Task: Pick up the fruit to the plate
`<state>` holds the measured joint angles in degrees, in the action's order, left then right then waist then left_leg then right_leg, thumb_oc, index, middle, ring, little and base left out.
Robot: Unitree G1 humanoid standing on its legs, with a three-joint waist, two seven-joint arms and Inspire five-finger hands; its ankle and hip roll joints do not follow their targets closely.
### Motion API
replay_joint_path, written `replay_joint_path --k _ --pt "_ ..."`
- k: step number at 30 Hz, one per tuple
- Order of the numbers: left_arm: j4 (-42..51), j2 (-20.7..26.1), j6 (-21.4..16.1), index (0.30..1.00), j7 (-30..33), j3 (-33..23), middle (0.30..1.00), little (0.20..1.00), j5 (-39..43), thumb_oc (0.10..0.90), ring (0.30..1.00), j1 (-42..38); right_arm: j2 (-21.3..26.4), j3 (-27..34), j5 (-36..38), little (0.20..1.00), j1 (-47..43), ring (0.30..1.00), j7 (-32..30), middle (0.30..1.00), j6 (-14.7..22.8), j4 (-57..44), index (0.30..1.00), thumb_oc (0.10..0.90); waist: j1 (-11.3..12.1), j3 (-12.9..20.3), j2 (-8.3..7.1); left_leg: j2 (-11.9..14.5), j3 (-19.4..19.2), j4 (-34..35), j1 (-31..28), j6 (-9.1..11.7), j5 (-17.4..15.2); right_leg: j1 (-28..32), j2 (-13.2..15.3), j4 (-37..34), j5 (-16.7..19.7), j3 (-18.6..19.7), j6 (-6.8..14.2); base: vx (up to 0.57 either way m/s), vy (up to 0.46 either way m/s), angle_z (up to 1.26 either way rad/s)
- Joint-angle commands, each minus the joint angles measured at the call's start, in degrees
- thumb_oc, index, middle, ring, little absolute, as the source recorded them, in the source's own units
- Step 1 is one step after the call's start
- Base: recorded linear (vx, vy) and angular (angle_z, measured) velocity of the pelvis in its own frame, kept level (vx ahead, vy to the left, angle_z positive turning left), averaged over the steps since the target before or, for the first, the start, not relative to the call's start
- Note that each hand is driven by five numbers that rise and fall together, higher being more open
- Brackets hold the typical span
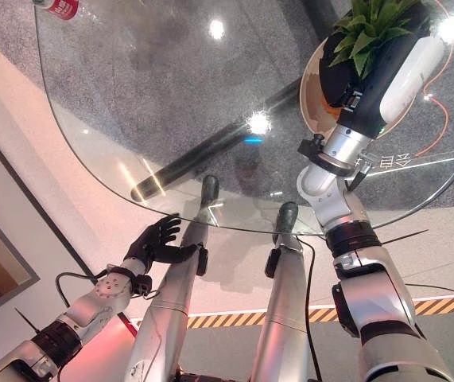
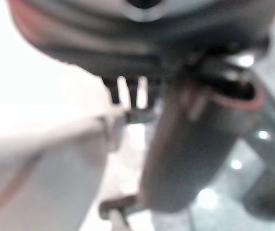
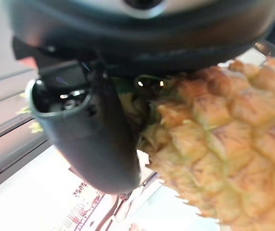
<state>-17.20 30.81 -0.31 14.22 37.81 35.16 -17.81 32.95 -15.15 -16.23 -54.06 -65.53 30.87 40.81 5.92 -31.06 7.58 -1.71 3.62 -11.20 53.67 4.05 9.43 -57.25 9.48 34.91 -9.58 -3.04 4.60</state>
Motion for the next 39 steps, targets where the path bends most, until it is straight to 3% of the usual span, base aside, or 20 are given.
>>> replay_joint_path --k 1,3,5,6,7,17,39 --pt "2.12 0.21 -1.09 0.9 -0.08 1.42 0.9 0.9 0.81 0.8 0.9 1.07 5.66 -1.16 1.4 0.2 -3.1 0.3 -4.07 0.3 3.61 -2.18 0.3 0.1 -0.98 1.27 3.36 -2.98 -5.08 -12.7 1.19 -5.3 -8.08 2.22 -2.27 -13.51 14.19 -5.31 -0.96 0.0 0.0 0.0" --pt "1.96 0.19 -1.29 0.9 0.21 1.64 0.9 0.9 1.2 0.8 0.9 0.79 5.67 -1.31 2.41 0.2 -3.36 0.3 -3.46 0.3 3.31 -1.21 0.3 0.1 -0.99 1.27 3.44 -2.97 -5.24 -12.43 1.01 -5.35 -8.01 2.38 -2.34 -13.72 14.18 -5.34 -1.05 0.0 0.0 0.0" --pt "1.95 0.27 -1.46 0.9 0.22 1.44 0.9 0.9 1.48 0.8 0.9 0.69 5.84 -1.4 3.35 0.656 -3.39 0.691 -2.59 0.691 2.95 -0.47 0.691 0.556 -0.96 1.27 3.46 -3.0 -5.33 -12.03 0.86 -5.41 -7.85 2.58 -2.41 -14.14 14.33 -5.42 -1.11 0.0 0.0 0.0" --pt "1.88 0.28 -1.52 0.9 0.16 1.43 0.9 0.9 1.51 0.8 0.9 0.64 5.86 -1.45 3.62 0.741 -3.45 0.764 -2.44 0.764 2.92 -0.3 0.764 0.641 -0.95 1.27 3.46 -3.01 -5.33 -12.02 0.87 -5.41 -7.85 2.59 -2.41 -14.2 14.36 -5.44 -1.11 0.0 0.0 0.0" --pt "1.88 0.34 -1.55 0.9 0.12 1.46 0.9 0.9 1.57 0.8 0.9 0.57 5.89 -1.48 4.06 0.9 -3.39 0.9 -2.16 0.9 2.86 -0.18 0.9 0.8 -0.94 1.27 3.46 -3.04 -5.32 -11.98 0.87 -5.4 -7.83 2.6 -2.4 -14.27 14.42 -5.49 -1.09 0.0 0.0 0.0" --pt "1.68 0.09 -2.36 0.9 0.66 1.66 0.9 0.9 0.92 0.8 0.9 0.91 5.12 -0.38 6.9 0.9 -1.41 0.9 -1.33 0.9 2.59 -0.48 0.9 0.8 -1.2 1.27 3.16 -2.92 -5.48 -10.93 -0.09 -5.28 -7.7 3.62 -2.5 -15.33 14.6 -5.86 -1.18 0.0 -0.004 0.0" --pt "1.2 -0.25 -2.01 0.9 -0.4 -1.93 0.9 0.9 -0.72 0.8 0.9 3.23 0.31 4.28 10.52 0.9 8.27 0.9 3.35 0.9 1.4 -10.6 0.9 0.8 -2.89 1.27 0.74 -2.09 -7.11 -8.72 -6.62 -4.69 -7.98 10.75 -3.22 -16.82 14.09 -6.47 -1.61 0.0 -0.017 -0.01"
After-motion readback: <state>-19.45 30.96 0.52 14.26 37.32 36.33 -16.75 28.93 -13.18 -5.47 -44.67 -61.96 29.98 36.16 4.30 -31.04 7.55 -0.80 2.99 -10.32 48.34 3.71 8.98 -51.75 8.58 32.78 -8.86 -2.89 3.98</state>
